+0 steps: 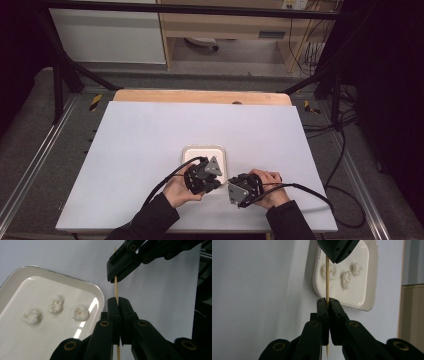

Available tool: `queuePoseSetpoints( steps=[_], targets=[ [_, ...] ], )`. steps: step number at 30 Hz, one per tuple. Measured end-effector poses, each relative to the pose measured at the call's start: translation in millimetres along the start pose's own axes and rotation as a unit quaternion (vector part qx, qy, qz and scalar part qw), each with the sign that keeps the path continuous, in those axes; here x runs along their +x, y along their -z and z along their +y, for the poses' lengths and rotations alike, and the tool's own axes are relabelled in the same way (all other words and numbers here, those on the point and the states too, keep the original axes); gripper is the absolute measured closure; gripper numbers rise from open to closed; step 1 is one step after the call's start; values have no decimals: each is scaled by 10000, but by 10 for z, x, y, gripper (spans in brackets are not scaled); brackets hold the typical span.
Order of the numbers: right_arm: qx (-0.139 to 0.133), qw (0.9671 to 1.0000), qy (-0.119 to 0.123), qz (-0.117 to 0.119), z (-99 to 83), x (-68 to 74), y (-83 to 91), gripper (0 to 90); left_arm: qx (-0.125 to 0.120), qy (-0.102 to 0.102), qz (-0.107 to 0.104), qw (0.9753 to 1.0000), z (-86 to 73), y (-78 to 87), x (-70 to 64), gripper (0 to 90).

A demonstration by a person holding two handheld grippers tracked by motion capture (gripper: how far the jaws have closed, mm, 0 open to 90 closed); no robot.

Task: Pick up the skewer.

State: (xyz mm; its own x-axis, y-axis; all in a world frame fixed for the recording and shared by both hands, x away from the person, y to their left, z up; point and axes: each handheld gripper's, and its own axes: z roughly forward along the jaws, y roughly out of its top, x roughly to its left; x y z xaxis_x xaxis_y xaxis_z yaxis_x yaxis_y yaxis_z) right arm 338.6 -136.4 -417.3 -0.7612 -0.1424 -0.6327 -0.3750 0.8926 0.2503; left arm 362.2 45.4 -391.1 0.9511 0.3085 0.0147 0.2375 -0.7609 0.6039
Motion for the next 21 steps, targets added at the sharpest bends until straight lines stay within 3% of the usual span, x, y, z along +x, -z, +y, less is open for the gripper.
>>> queuePoseSetpoints(
  steps=[8,12,16,21],
  targets=[
    [16,9999,99,30,3,-7,21,890,29,-14,-68,10000,0,-2,15,879],
    [134,9998,126,81,3,-9,22,892,171,-41,17,9998,-3,7,28,797],
    [253,9995,180,89,-4,-8,24,891,389,35,-66,9992,-14,31,65,699],
    [323,9991,269,85,-9,-16,26,891,671,69,-119,9977,-18,43,95,690]
  ],
)
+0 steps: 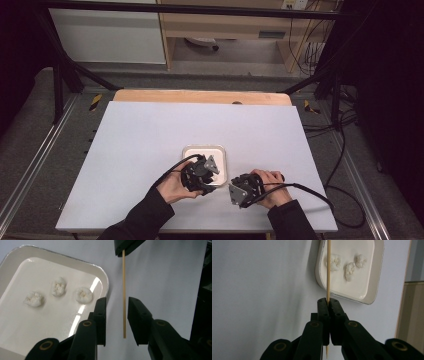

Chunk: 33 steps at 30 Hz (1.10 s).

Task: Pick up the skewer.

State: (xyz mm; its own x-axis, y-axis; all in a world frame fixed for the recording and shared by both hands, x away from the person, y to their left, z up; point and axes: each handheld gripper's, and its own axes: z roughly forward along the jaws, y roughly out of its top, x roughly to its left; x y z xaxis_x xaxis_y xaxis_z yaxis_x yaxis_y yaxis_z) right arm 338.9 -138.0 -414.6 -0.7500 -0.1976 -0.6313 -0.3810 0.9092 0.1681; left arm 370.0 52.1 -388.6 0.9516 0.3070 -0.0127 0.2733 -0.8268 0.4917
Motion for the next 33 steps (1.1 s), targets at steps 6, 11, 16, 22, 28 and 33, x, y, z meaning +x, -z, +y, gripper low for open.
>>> queuePoseSetpoints(
  steps=[6,11,16,22,28,33],
  targets=[
    [119,9999,54,3,25,2,6,891,290,18,0,9996,19,-74,-25,790],
    [129,9999,89,20,33,7,-8,891,346,-24,-4,9994,40,-122,-53,862],
    [161,9998,134,22,34,13,-7,891,411,-9,16,9992,57,-161,-75,878],
    [167,9998,103,15,33,22,0,890,397,-4,20,9992,56,-178,-93,885],
    [131,9999,79,-23,34,16,6,884,375,-57,73,9993,50,-158,-99,887],
    [-26,9990,-421,-134,4,-20,41,735,326,-34,186,9993,-6,-127,-98,887]
  ],
)
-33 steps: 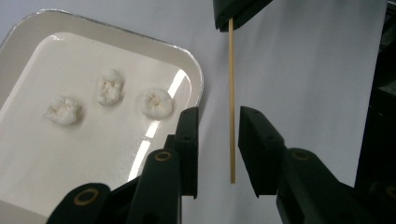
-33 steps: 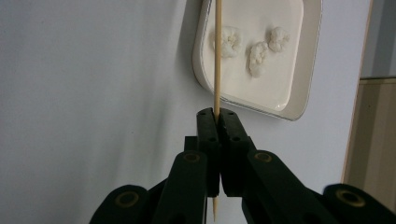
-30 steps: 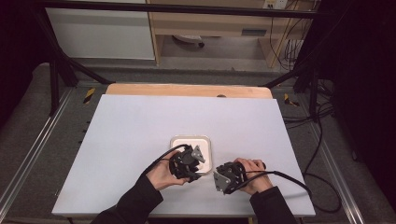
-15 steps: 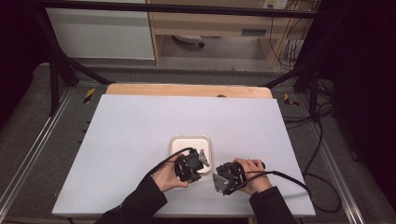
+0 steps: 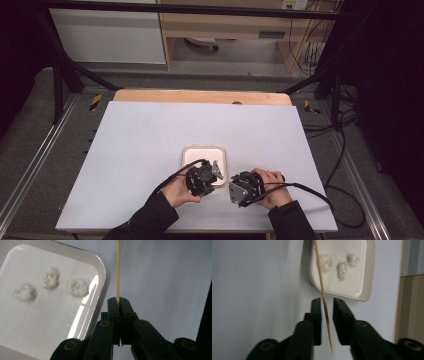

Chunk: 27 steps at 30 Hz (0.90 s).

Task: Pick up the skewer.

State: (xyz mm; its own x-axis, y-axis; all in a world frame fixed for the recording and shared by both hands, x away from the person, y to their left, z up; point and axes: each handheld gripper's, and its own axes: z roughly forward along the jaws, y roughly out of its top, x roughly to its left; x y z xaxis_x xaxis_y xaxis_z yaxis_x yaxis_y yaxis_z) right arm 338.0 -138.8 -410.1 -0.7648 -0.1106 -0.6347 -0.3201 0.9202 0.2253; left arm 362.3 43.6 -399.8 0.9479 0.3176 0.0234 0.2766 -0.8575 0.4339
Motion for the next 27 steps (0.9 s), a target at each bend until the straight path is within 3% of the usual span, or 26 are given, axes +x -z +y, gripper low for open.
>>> queuePoseSetpoints(
  steps=[4,7,10,16,19,21,27],
  targets=[
    [-198,9972,-712,-104,-81,-50,61,593,-25,31,100,9999,-97,52,25,887],
    [-254,9913,-1290,-110,-166,-69,99,505,-12,84,140,9999,-187,86,52,887],
    [-394,9818,-1854,-92,-249,-71,120,423,-66,184,158,9997,-286,120,85,887],
    [-556,9587,-2791,-23,-390,-68,116,290,-326,375,243,9985,-459,226,124,886],
    [-544,9480,-3136,3,-458,-62,98,252,-503,460,242,9974,-547,276,139,886],
    [-543,9381,-3422,26,-504,-50,83,215,-610,507,295,9964,-605,309,143,886],
    [-434,9127,-4064,71,-604,-8,47,92,-921,724,474,9920,-784,386,144,886]
  ],
)
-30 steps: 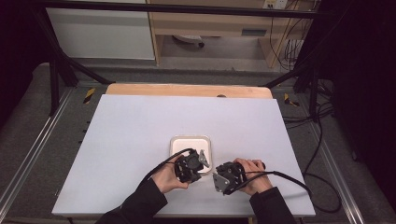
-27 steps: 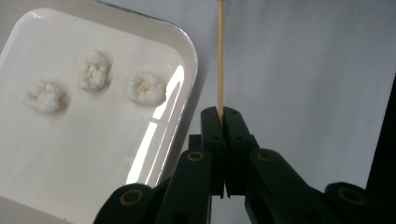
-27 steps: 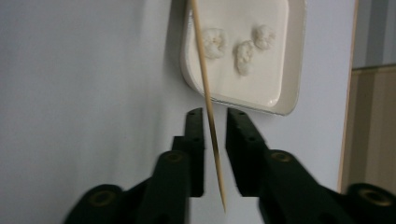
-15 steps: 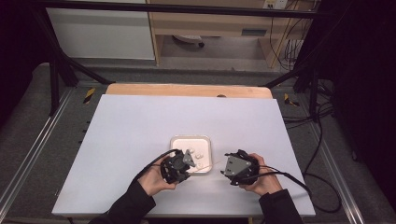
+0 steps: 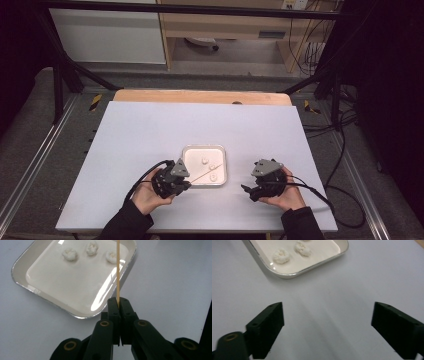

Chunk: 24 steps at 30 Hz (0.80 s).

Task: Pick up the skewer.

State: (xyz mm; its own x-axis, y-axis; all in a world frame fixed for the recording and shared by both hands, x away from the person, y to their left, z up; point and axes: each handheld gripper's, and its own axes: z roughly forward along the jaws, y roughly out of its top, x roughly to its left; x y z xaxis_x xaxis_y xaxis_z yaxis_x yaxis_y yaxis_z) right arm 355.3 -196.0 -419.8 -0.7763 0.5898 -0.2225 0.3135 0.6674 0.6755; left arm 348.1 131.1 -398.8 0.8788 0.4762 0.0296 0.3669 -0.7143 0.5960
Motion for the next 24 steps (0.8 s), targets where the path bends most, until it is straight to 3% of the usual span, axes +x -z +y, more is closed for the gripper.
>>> queuePoseSetpoints(
  steps=[7,13,18,24],
  targets=[
    [14,9988,-479,28,-60,-20,-17,34,-430,359,233,9982,-227,87,18,886],
    [-196,9970,-747,111,-31,-5,-26,32,-650,656,377,9950,-398,145,33,885],
    [-237,9946,-1007,76,29,-25,-53,21,-950,736,378,9920,-511,180,65,885],
    [-323,9938,-1047,174,182,4,-126,17,-1089,826,425,9897,-606,212,83,885]
  ],
)
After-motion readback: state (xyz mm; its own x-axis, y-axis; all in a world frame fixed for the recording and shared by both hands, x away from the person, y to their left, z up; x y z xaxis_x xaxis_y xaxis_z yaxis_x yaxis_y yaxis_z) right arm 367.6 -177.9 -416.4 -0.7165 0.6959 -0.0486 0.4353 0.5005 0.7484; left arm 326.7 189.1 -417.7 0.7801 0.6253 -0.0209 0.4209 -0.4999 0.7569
